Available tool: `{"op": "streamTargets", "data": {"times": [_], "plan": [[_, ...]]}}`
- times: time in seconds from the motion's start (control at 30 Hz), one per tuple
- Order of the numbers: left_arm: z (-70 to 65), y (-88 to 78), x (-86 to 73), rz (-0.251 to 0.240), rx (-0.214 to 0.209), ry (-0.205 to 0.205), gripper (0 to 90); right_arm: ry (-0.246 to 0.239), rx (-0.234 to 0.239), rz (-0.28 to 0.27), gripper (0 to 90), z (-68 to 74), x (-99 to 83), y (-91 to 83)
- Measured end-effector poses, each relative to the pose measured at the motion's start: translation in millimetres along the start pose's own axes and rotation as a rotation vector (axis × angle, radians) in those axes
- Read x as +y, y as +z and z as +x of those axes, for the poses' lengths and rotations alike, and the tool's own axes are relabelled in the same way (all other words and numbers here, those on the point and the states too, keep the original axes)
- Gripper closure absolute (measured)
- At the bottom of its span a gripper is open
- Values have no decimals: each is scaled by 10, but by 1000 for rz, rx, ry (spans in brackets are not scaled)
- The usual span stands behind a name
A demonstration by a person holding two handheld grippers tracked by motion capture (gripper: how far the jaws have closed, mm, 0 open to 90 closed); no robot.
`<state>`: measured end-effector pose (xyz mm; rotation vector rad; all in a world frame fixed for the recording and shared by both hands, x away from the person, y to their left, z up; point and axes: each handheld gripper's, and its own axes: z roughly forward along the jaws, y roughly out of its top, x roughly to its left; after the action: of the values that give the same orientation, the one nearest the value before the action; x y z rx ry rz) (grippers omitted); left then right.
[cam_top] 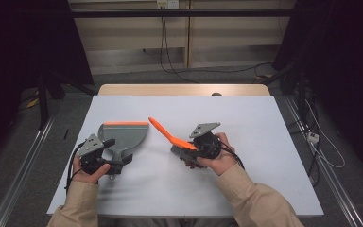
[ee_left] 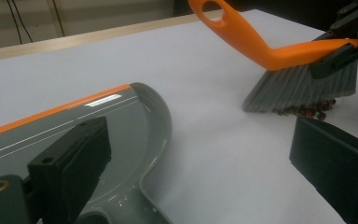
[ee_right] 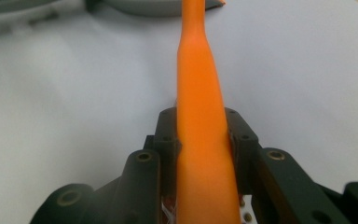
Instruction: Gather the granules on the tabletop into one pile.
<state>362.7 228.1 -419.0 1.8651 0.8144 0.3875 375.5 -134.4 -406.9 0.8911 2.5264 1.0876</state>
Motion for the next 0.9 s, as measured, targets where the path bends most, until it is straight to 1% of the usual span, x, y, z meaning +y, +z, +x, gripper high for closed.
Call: {"op": "streamTargets", "data": {"times": [0.1,0.2,0.23,0.27,0.3,0.33,0.4,0.43,0.53,0.6,0.67,0.8,0.87,0.9], "plan": [[-9,8,-2,4,3,-3,52,-4,-12,1,714,-30,-51,-80],[-19,10,-3,9,3,-3,52,26,-7,-39,714,-82,-89,-155],[-16,6,-5,20,4,2,52,23,-18,-47,714,-87,-90,-177],[-16,4,-8,25,10,-1,52,18,-28,-52,714,-88,-90,-198],[-14,3,-12,32,17,-3,52,18,-25,-55,714,-95,-93,-216],[-11,-5,-16,44,33,5,52,23,-26,-61,714,-102,-98,-235],[-15,-16,-29,55,43,-6,54,33,-32,-77,713,-122,-117,-279],[-15,-23,-36,66,53,-1,54,41,-34,-84,713,-139,-132,-301],[-22,-49,-78,114,86,4,65,69,-54,-106,713,-218,-187,-371],[-7,-70,-108,135,107,-3,71,97,-67,-123,713,-282,-232,-417],[4,-74,-143,151,127,-27,77,120,-83,-134,714,-334,-277,-452],[49,-68,-194,176,162,-53,100,138,-121,-145,714,-402,-353,-476],[61,-71,-204,189,185,-57,121,147,-128,-153,714,-435,-392,-479],[69,-73,-211,194,193,-60,129,160,-131,-157,714,-449,-410,-483]]}}
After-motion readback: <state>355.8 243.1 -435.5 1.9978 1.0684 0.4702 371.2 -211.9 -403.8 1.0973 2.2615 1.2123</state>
